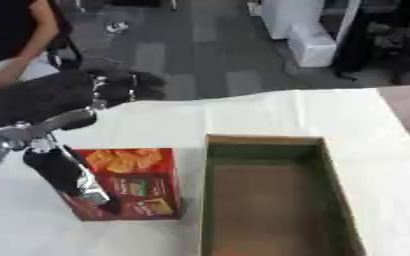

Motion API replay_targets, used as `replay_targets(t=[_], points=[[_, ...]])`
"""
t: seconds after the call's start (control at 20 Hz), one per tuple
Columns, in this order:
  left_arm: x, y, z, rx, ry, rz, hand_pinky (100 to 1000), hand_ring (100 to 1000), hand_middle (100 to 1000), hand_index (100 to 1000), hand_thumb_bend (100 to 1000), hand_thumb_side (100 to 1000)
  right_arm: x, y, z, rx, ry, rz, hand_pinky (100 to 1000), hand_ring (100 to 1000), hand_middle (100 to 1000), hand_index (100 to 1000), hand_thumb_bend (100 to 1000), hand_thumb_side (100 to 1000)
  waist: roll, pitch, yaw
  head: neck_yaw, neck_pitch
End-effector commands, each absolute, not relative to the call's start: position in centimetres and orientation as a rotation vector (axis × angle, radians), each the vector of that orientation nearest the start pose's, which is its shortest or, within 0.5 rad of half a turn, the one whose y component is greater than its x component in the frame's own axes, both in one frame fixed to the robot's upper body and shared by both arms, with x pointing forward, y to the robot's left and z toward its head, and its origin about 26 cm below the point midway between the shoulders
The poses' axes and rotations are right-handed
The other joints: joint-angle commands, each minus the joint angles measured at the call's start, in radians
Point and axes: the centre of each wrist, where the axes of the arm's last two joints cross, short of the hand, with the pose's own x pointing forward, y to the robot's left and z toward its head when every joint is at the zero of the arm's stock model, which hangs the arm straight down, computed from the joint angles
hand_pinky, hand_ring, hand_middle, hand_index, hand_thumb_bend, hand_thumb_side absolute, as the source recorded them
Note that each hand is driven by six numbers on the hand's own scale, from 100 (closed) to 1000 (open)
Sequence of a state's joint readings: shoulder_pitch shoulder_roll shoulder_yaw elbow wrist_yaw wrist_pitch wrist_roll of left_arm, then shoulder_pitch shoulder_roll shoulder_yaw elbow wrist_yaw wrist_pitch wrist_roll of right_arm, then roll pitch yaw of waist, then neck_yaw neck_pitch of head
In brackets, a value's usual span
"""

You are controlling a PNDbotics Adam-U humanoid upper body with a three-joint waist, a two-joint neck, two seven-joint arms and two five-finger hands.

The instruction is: Pick up objects on the table and place them in the box.

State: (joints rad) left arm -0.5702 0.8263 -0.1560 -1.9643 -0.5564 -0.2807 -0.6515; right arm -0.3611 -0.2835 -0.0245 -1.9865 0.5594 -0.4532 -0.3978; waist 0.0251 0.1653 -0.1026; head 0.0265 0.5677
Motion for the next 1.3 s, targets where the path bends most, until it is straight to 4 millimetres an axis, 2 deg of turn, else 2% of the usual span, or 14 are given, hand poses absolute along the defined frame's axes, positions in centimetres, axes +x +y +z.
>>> replay_targets(t=[0.05, 0.2, 0.5, 0.6, 0.65, 0.75, 0.9, 1.05, 1.3], points=[[30.8, 27.8, 31.2, -1.166, 1.890, 2.686, 944, 1000, 1000, 1000, 1000, 359, 30.5, -25.4, 22.0, 0.875, 3.135, -0.373, 431, 627, 721, 823, 100, 873, 0.003, -0.016, -0.002, 0.013, 0.004], [31.2, 28.2, 31.6, -1.208, 1.814, 2.759, 941, 1000, 1000, 1000, 1000, 367, 30.5, -25.4, 22.0, 0.874, 3.136, -0.377, 430, 626, 719, 823, 100, 873, 0.006, -0.016, -0.003, 0.015, 0.005], [31.6, 28.8, 31.3, -1.311, 1.791, 2.789, 904, 1000, 1000, 992, 1000, 391, 30.5, -25.4, 22.0, 0.872, 3.136, -0.381, 427, 624, 719, 816, 100, 872, 0.007, -0.013, -0.006, 0.014, 0.008], [31.8, 28.9, 31.1, -1.359, 1.777, 2.795, 867, 1000, 989, 973, 1000, 398, 30.5, -25.4, 22.0, 0.872, 3.137, -0.383, 428, 624, 719, 815, 100, 872, 0.008, -0.013, -0.007, 0.013, 0.009], [31.7, 29.0, 31.2, -1.415, 1.783, 2.770, 762, 919, 934, 932, 1000, 402, 30.5, -25.4, 22.0, 0.872, 3.137, -0.383, 428, 624, 719, 814, 100, 872, 0.008, -0.013, -0.007, 0.012, 0.010], [31.6, 29.0, 31.2, -1.553, 1.801, 2.694, 698, 867, 898, 919, 1000, 411, 30.5, -25.4, 22.0, 0.872, 3.136, -0.384, 428, 624, 719, 813, 100, 872, 0.007, -0.013, -0.007, 0.012, 0.011], [32.0, 28.7, 30.2, -1.624, 1.919, 2.634, 617, 736, 801, 893, 1000, 402, 30.5, -25.4, 22.1, 0.869, 3.136, -0.383, 428, 624, 719, 812, 100, 871, 0.007, -0.013, -0.010, 0.014, 0.011], [32.7, 28.8, 28.9, -1.634, 2.051, 2.652, 621, 709, 781, 889, 1000, 419, 30.5, -25.3, 22.1, 0.867, 3.135, -0.383, 429, 624, 719, 811, 100, 871, 0.007, -0.012, -0.012, 0.014, 0.012], [33.2, 28.7, 27.6, -1.521, 2.184, 2.751, 627, 705, 780, 892, 986, 458, 30.5, -25.3, 22.1, 0.867, 3.135, -0.380, 429, 624, 719, 811, 100, 870, 0.008, -0.010, -0.015, 0.014, 0.014]])
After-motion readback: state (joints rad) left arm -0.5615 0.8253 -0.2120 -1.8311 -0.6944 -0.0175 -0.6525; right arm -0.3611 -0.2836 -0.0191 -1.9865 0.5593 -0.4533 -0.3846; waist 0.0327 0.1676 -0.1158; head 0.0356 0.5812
